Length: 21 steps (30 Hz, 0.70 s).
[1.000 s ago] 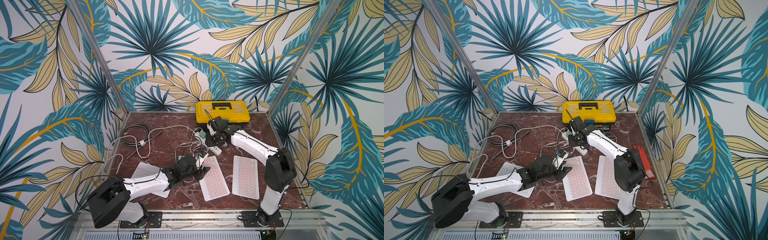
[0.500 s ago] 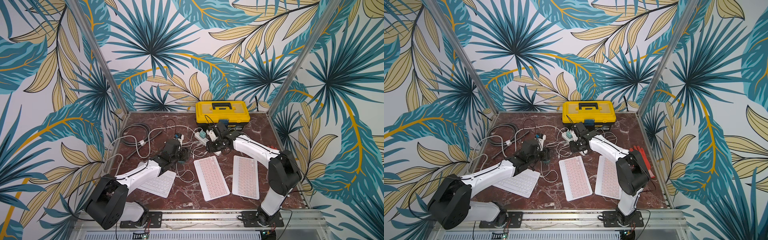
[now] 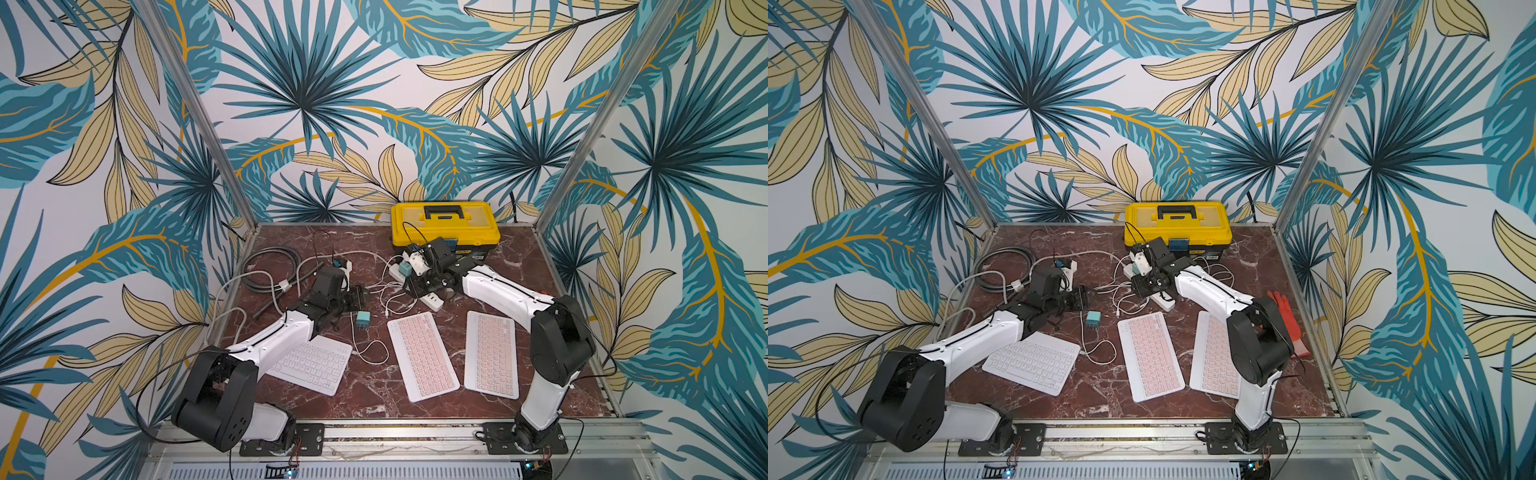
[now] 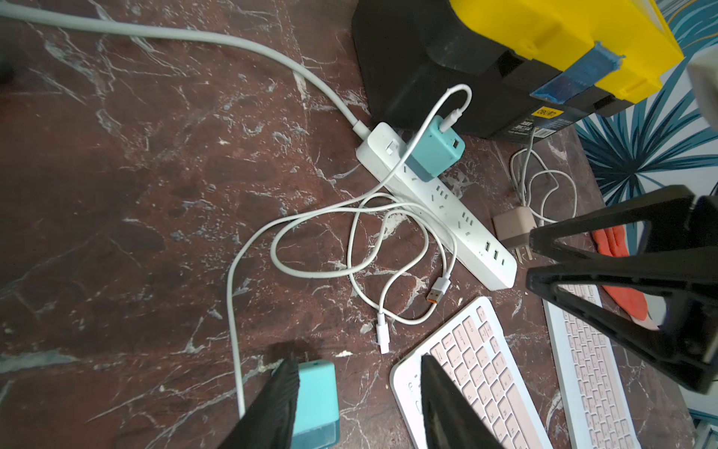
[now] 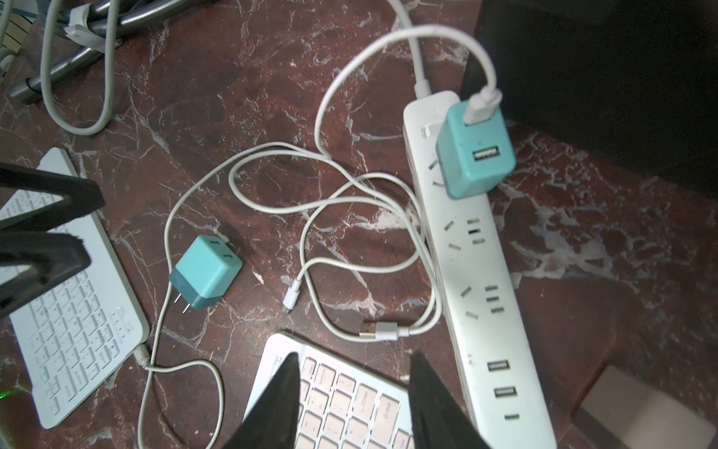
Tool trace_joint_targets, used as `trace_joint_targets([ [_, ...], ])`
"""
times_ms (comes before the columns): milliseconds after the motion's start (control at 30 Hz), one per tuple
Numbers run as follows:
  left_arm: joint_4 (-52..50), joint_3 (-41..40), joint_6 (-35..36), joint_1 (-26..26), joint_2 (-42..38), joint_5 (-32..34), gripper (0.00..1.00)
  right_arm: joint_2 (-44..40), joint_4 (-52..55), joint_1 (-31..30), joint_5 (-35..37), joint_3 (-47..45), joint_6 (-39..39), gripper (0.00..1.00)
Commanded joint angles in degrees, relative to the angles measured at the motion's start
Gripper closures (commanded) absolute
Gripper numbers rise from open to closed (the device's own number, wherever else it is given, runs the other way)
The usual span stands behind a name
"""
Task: Unplug the wireless keyboard
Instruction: Remove the plug from the socket.
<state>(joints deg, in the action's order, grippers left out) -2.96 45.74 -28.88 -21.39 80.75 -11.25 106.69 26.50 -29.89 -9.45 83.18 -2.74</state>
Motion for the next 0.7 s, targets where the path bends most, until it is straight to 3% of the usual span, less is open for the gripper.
trace_joint_targets([
  [0,-0.7,3.0,-0.1,0.8,2.1,-2.3,0.48,4.3,-0.4,1.7,0.0,3.4,4.5,0.52],
  [400,-0.7,10.1,-0.7,1.5,10.1,-6.2,0.48,11.2,-4.1,5.0,-3.3,8.3,10.1,0.39],
  [667,-0.7,10.5,-1.0,2.4,11.0,-7.0,0.48,17.1,-5.3,5.7,-3.3,13.3,11.2,0.41],
])
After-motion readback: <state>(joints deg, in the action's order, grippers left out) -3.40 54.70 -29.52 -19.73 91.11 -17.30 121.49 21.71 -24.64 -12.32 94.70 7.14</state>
